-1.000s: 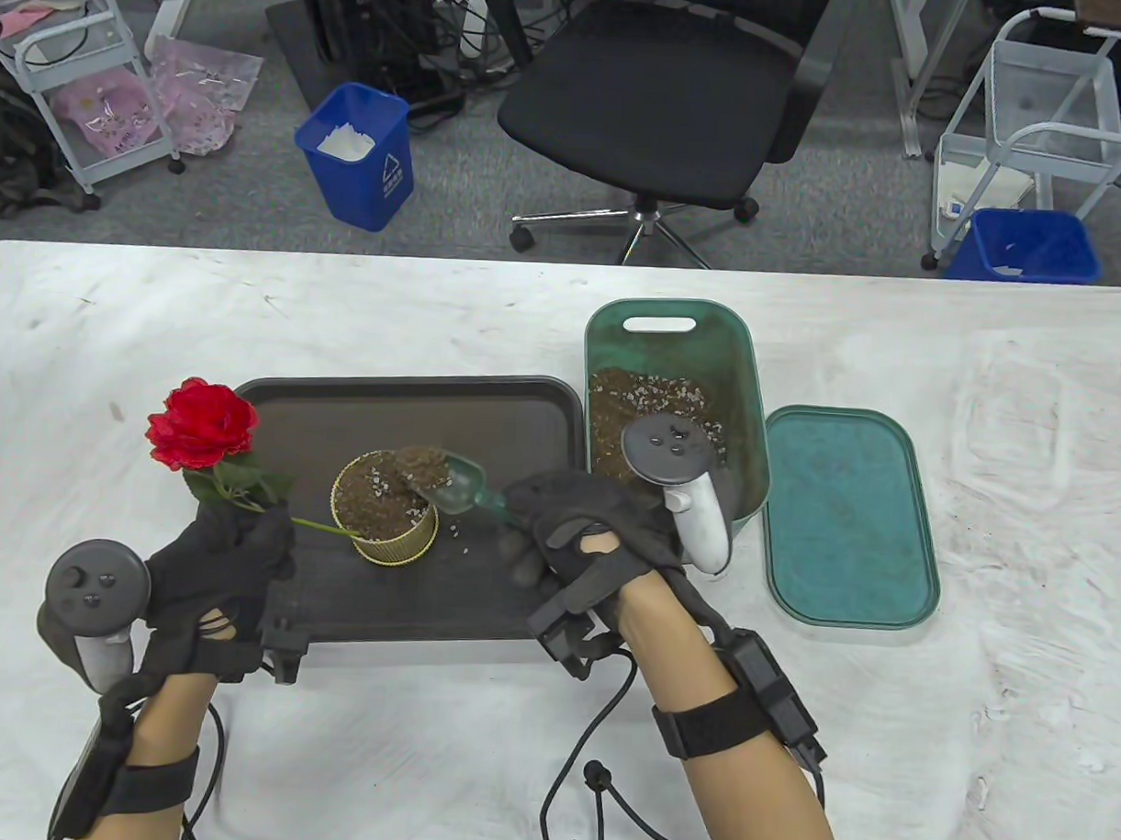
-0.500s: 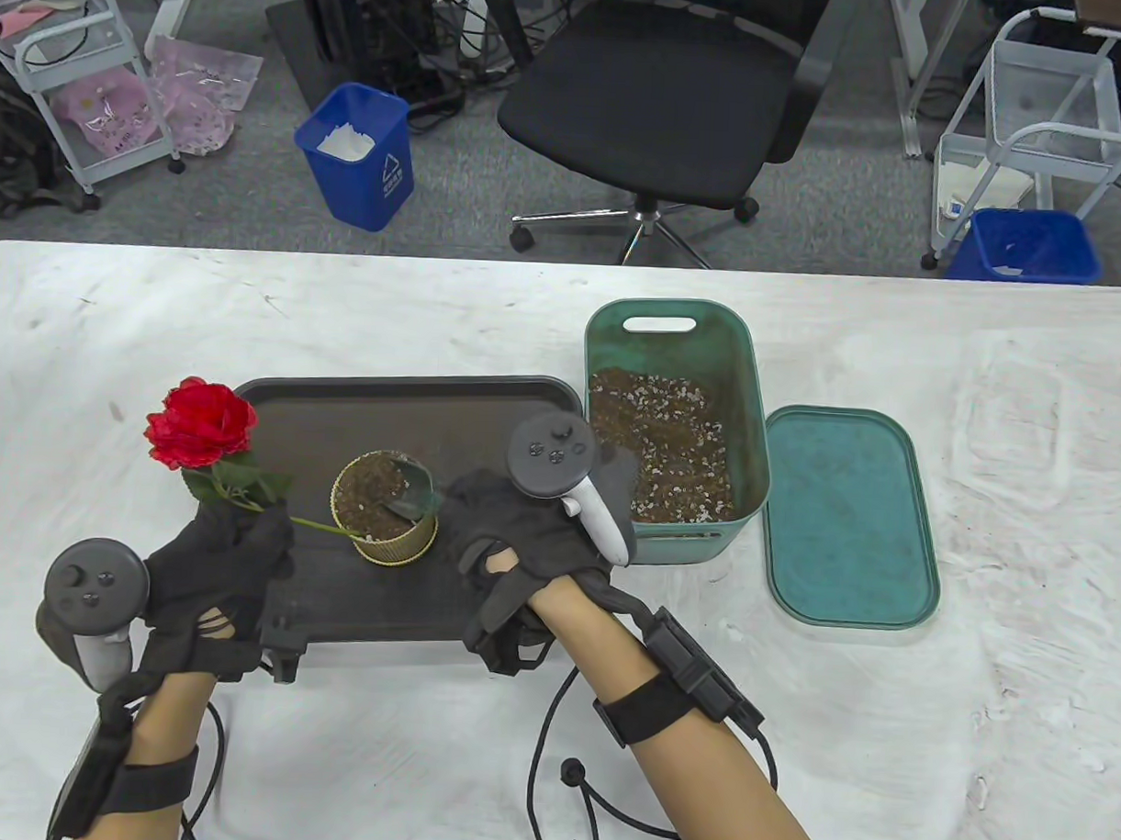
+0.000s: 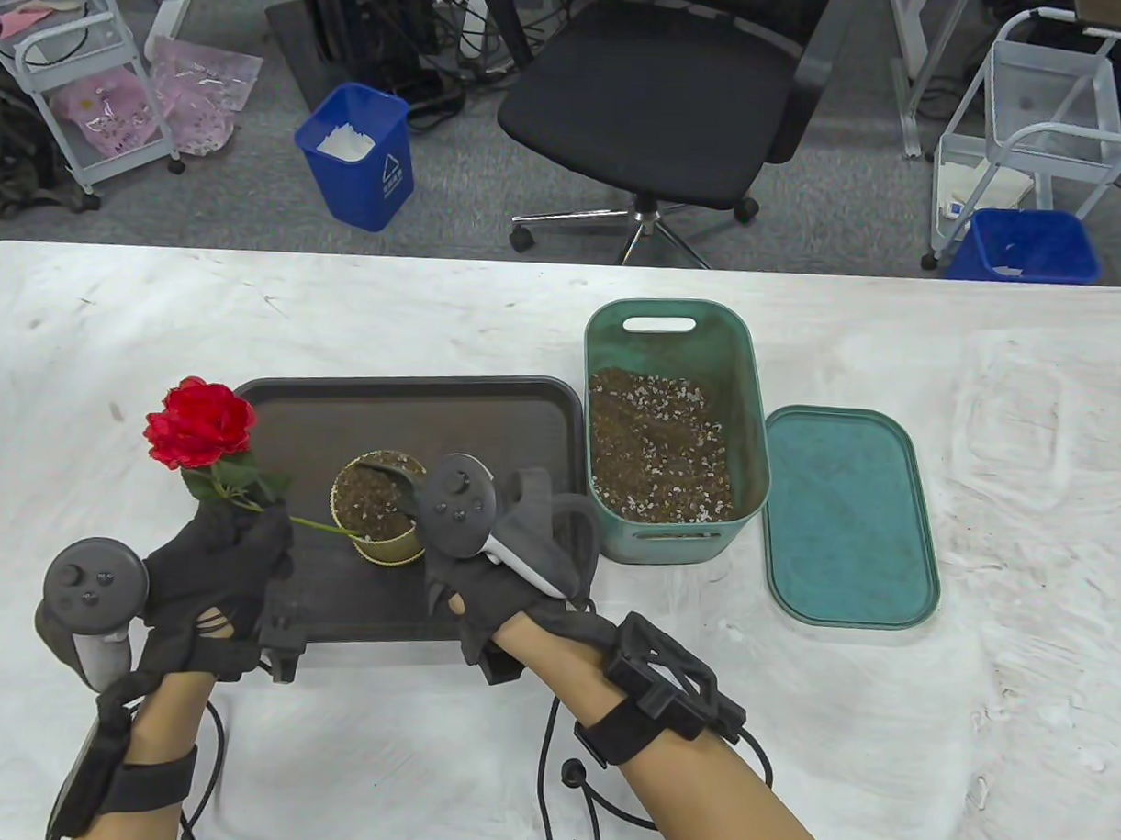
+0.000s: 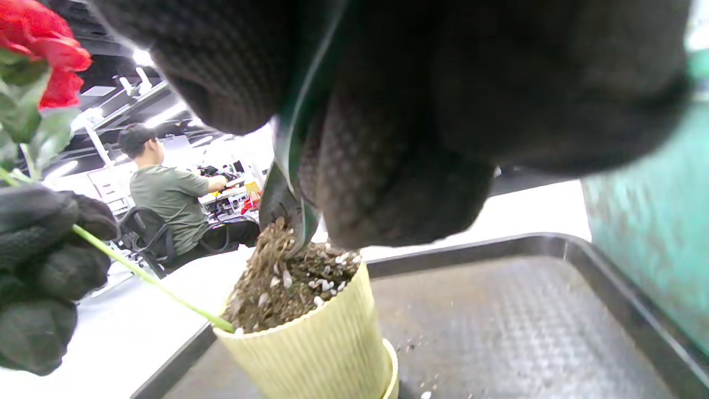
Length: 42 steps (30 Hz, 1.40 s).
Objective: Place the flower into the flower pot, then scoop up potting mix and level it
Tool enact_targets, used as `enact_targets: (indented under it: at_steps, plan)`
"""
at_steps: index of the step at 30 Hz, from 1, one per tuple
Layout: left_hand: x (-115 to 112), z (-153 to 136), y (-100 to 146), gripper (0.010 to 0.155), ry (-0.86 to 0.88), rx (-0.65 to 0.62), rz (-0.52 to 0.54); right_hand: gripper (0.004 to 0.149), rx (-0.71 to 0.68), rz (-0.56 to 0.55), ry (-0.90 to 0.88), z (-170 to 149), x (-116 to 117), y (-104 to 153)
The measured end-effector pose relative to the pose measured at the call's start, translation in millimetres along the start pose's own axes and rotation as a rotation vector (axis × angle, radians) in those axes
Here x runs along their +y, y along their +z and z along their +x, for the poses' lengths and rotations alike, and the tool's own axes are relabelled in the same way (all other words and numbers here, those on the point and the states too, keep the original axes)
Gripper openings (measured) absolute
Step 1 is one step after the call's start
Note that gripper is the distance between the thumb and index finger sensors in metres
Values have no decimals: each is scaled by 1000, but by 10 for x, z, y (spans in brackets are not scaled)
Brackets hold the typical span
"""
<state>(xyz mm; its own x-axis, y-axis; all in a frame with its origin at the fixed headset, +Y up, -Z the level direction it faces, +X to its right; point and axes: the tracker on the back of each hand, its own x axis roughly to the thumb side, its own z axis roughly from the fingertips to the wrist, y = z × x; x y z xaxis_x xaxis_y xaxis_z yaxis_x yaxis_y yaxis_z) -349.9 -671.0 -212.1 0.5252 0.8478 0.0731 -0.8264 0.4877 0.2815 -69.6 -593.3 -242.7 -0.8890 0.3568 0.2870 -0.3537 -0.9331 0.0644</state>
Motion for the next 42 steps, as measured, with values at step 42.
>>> enact_targets:
  at_steps: [42]
  plan:
    - [9,-3,3,45,4,16,7,52,690,260,140,-2178,-217,-1262]
